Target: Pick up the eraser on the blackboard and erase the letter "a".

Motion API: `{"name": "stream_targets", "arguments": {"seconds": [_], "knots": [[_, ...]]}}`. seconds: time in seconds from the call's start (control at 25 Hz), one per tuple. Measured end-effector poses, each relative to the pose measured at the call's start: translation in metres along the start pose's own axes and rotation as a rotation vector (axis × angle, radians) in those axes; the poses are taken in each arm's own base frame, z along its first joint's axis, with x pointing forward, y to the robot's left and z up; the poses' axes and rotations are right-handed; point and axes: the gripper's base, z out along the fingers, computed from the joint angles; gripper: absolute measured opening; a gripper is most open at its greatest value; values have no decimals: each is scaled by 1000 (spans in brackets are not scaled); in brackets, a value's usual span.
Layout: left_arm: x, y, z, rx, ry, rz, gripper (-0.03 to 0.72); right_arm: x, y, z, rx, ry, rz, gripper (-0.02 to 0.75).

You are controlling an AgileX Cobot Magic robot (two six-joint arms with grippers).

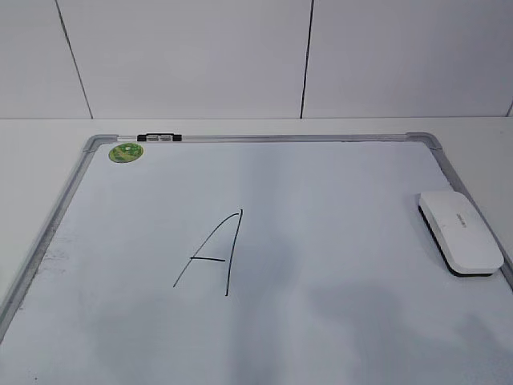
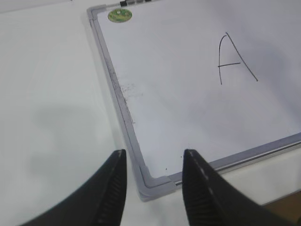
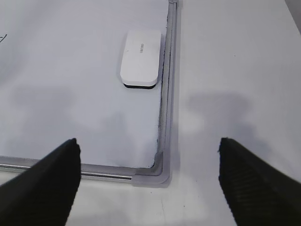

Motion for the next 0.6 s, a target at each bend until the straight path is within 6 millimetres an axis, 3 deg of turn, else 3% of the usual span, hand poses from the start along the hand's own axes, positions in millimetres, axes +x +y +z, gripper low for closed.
{"name": "stream_targets", "arguments": {"seconds": [0.12, 0.6], "knots": [[5, -2, -8, -3, -62, 10, 297, 1, 0, -1, 2, -12, 1, 754], [5, -2, -8, -23, -66, -1, 278, 1, -1, -2, 30, -11, 6, 755]]}}
